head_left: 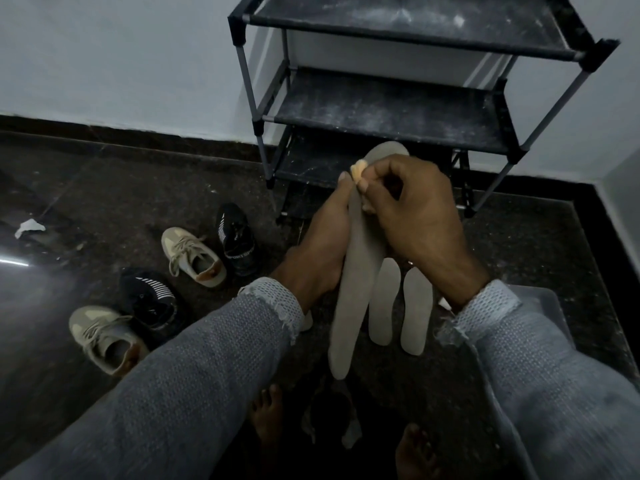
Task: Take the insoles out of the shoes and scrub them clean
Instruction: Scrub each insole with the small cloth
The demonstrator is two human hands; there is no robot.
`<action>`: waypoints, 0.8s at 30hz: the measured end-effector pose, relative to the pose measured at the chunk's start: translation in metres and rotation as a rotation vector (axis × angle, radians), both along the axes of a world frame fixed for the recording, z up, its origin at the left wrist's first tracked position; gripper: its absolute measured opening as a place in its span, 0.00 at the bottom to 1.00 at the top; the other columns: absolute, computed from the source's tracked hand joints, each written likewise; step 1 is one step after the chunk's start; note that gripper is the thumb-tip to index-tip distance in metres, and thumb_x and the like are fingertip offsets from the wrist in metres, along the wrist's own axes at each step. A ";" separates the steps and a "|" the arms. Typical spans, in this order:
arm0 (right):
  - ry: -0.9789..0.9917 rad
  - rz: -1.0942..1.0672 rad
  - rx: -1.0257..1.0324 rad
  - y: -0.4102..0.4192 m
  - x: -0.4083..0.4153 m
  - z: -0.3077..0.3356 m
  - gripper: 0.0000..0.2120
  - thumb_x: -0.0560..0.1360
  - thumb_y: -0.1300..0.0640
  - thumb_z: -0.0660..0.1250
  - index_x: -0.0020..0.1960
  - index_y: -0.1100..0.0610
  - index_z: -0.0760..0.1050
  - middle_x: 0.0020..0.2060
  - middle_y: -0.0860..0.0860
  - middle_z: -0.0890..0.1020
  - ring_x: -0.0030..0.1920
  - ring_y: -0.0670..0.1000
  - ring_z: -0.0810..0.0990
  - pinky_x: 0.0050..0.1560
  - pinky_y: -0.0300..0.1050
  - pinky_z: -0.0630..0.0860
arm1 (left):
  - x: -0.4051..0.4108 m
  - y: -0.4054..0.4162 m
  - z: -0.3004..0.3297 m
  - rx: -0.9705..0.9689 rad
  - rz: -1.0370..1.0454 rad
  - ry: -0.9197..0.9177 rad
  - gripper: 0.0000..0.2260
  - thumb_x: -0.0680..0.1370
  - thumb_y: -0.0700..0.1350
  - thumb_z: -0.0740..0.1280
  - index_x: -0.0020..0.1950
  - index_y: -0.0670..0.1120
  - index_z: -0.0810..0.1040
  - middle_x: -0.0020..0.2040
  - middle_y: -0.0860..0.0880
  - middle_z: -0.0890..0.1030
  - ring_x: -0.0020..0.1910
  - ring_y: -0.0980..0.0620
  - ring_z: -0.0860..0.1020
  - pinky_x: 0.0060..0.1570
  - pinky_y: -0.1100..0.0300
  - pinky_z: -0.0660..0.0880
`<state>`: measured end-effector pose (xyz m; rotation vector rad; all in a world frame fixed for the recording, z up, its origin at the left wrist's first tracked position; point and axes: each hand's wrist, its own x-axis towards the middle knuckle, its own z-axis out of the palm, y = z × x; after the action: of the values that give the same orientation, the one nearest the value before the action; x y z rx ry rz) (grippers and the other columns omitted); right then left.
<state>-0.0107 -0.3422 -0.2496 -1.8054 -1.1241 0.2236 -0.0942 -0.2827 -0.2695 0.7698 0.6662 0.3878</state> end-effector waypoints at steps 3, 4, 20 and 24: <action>-0.027 -0.082 0.046 0.002 0.007 0.000 0.05 0.77 0.60 0.67 0.45 0.58 0.80 0.39 0.47 0.81 0.40 0.42 0.80 0.43 0.33 0.77 | 0.003 -0.003 -0.004 -0.008 -0.013 0.007 0.25 0.83 0.58 0.47 0.65 0.43 0.74 0.53 0.44 0.81 0.49 0.51 0.80 0.41 0.63 0.78; -0.005 -0.073 0.045 0.002 0.006 0.001 0.05 0.77 0.60 0.67 0.45 0.57 0.80 0.38 0.46 0.81 0.39 0.41 0.80 0.43 0.34 0.77 | 0.003 -0.002 -0.004 0.007 0.002 0.009 0.25 0.83 0.58 0.47 0.66 0.43 0.74 0.52 0.44 0.81 0.49 0.51 0.80 0.42 0.62 0.78; 0.006 0.095 -0.091 -0.008 -0.007 0.000 0.05 0.77 0.58 0.67 0.44 0.55 0.80 0.33 0.44 0.81 0.34 0.40 0.80 0.37 0.29 0.75 | -0.005 0.011 0.001 0.097 0.059 0.059 0.33 0.81 0.63 0.48 0.54 0.36 0.78 0.44 0.40 0.84 0.45 0.48 0.83 0.44 0.60 0.81; -0.038 0.152 -0.128 -0.012 -0.010 0.000 0.04 0.77 0.60 0.68 0.44 0.57 0.81 0.36 0.45 0.83 0.36 0.40 0.81 0.40 0.34 0.78 | -0.008 0.012 0.006 0.082 0.058 0.054 0.35 0.79 0.66 0.49 0.57 0.36 0.77 0.49 0.38 0.83 0.48 0.45 0.83 0.50 0.55 0.80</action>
<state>-0.0209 -0.3538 -0.2492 -1.8437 -1.3007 0.3593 -0.1020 -0.2704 -0.2632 0.8426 0.7280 0.4504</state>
